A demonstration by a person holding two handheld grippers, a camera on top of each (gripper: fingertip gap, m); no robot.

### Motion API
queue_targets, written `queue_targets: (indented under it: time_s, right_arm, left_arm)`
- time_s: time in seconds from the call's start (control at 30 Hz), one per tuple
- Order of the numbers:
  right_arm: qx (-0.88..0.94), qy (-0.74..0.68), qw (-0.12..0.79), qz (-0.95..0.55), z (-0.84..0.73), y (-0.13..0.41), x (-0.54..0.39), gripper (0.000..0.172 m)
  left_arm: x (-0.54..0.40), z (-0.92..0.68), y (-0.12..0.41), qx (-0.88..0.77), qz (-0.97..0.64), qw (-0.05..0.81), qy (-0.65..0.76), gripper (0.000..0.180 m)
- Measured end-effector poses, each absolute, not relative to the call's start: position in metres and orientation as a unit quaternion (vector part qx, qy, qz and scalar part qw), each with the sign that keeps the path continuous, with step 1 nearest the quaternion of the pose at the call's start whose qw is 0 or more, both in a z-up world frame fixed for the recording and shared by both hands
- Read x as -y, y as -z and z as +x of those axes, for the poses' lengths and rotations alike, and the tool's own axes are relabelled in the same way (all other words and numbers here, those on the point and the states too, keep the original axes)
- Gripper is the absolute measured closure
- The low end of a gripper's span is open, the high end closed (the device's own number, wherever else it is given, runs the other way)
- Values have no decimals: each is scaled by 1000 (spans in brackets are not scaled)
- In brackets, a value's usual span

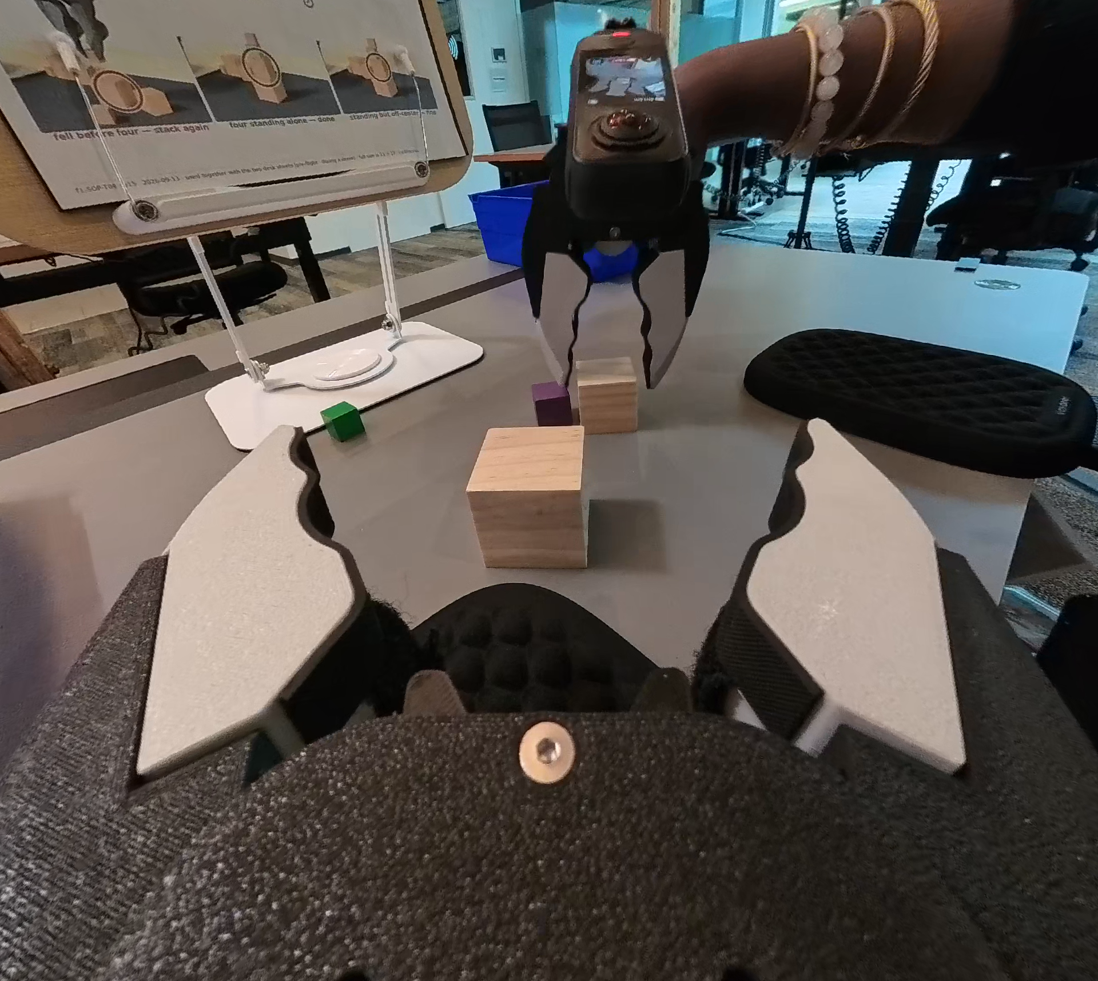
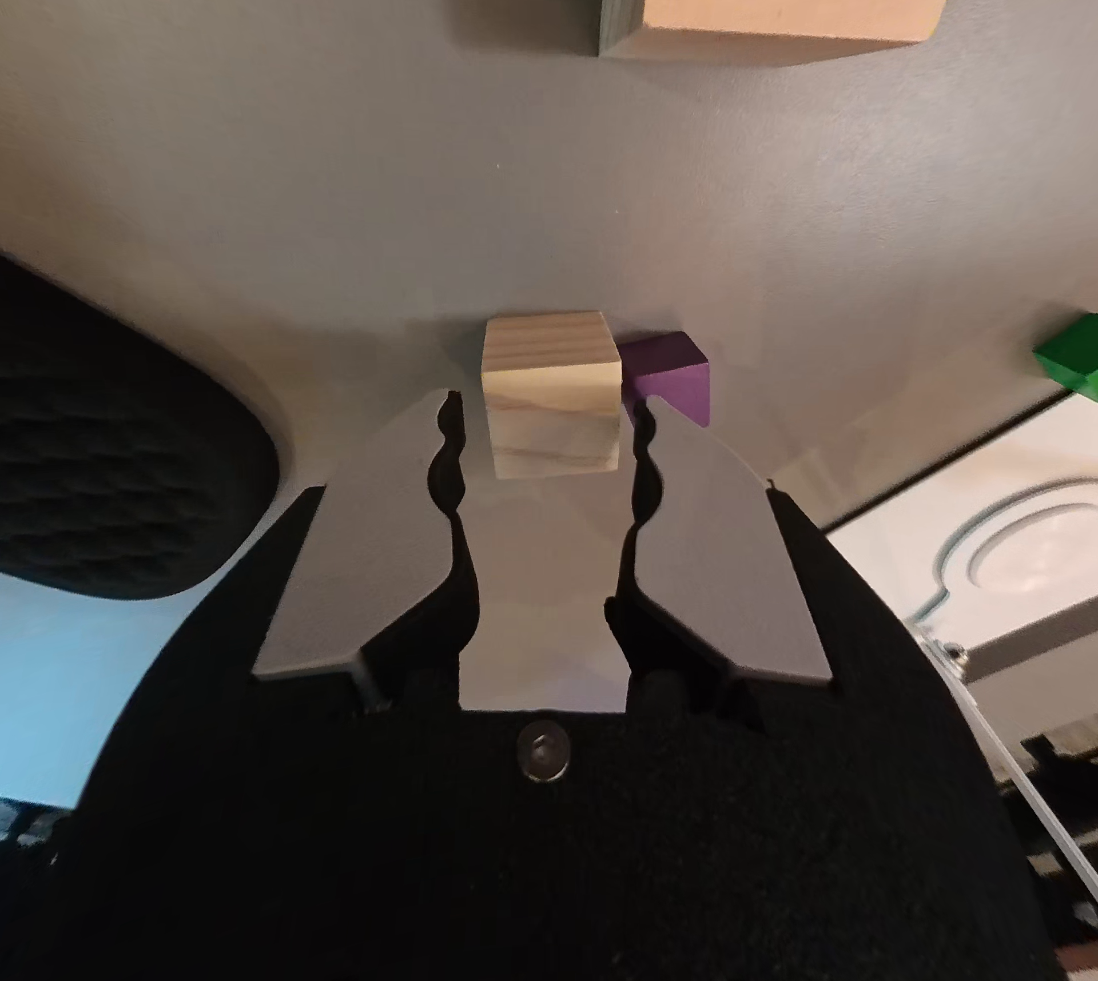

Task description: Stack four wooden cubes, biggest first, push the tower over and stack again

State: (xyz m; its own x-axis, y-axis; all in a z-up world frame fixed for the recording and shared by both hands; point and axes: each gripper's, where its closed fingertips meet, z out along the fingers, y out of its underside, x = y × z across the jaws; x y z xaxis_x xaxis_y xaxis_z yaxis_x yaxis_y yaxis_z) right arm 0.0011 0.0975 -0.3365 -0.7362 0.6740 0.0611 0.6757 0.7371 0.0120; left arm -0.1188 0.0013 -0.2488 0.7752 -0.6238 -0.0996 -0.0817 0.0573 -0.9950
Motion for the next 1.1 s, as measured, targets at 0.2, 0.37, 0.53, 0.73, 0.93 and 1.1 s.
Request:
queue_targets:
  time_s: [0.2, 0.37, 0.53, 0.73, 0.93, 1.1]
  right_arm:
    - [933, 5, 30, -359, 0, 339, -96, 129]
    - [930, -2, 33, -367, -4, 326, -91, 129]
    - [915, -2, 53, -400, -28, 282, -84, 129]
    - [891, 38, 68, -448, -75, 243, -65, 129]
    - [910, 64, 49, -406, -99, 256, -44, 129]
    - [919, 56, 29, -389, -102, 271, -40, 129]
  left_arm:
    - [-1, -119, 249, -269, -656, 676, 201, 37]
    - [-1, -119, 249, -269, -656, 676, 202, 38]
    - [-1, -118, 249, -270, -657, 676, 199, 38]
    - [-1, -118, 249, -270, -656, 676, 199, 38]
    - [-1, -119, 249, -269, -655, 677, 199, 38]
    - [-1, -119, 248, -268, -655, 677, 202, 38]
